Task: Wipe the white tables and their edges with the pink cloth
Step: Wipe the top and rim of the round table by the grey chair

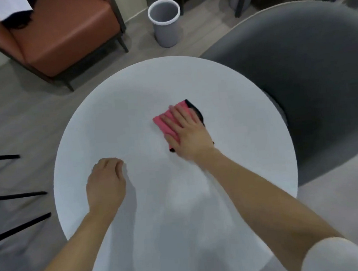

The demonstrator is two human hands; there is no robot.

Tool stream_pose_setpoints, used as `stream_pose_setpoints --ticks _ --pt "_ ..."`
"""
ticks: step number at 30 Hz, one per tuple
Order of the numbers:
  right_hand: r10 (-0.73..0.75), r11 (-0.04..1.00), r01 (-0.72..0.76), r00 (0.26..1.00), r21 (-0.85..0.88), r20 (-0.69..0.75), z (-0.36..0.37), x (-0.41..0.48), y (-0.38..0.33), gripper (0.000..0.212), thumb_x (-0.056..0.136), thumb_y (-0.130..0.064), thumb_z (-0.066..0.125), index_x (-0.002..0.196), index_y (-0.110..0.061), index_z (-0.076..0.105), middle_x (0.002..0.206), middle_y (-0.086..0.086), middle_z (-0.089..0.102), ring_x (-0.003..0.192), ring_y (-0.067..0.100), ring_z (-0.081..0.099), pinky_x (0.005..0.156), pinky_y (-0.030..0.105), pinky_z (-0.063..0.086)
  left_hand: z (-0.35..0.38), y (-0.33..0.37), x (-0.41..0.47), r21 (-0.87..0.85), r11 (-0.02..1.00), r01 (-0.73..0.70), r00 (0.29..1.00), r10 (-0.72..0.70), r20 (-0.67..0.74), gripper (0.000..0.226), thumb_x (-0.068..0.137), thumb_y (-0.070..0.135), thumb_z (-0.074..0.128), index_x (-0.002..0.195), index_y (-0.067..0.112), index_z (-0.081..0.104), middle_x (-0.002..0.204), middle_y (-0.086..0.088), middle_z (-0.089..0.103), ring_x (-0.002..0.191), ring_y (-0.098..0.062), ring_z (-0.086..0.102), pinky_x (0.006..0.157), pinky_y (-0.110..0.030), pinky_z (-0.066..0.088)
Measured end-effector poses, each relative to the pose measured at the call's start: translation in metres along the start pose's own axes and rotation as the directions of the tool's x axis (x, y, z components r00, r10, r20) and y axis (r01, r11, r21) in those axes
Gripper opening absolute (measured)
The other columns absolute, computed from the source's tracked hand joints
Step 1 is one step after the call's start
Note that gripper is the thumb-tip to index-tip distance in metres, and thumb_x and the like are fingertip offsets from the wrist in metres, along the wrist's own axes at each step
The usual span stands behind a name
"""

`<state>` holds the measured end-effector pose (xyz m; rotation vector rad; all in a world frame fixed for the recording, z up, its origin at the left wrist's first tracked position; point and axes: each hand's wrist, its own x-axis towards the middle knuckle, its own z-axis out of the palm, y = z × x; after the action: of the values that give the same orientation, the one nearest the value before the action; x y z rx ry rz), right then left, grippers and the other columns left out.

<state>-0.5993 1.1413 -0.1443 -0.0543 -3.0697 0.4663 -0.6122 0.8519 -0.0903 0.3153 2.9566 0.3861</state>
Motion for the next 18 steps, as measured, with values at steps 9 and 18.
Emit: stream_pose_setpoints --ticks 9,18 --pt "0.574 0.816 -0.576 0.817 -0.046 -0.054 -0.041 -0.189 0.07 0.065 0.116 -0.047 0.027 0.174 -0.026 0.007 0.182 0.006 0.001 0.168 0.023 -0.007 0.134 0.058 0.008 0.069 0.152 -0.009 -0.012 0.912 -0.409 0.912 0.408 -0.037 0.034 0.11 0.027 0.054 0.138 0.011 0.064 0.146 -0.015 0.062 0.139 -0.036 0.056 0.116 -0.053 0.044" --pt "0.397 0.917 -0.397 0.918 -0.052 -0.002 -0.049 -0.207 0.084 0.063 0.115 -0.045 0.033 0.173 -0.026 0.018 0.182 0.002 0.005 0.168 0.023 -0.001 0.134 0.058 0.012 0.114 0.199 -0.035 0.039 0.932 -0.359 0.931 0.361 -0.06 0.05 0.112 0.032 0.048 0.158 0.013 0.051 0.167 -0.019 0.042 0.161 -0.036 0.031 0.131 -0.061 0.019"
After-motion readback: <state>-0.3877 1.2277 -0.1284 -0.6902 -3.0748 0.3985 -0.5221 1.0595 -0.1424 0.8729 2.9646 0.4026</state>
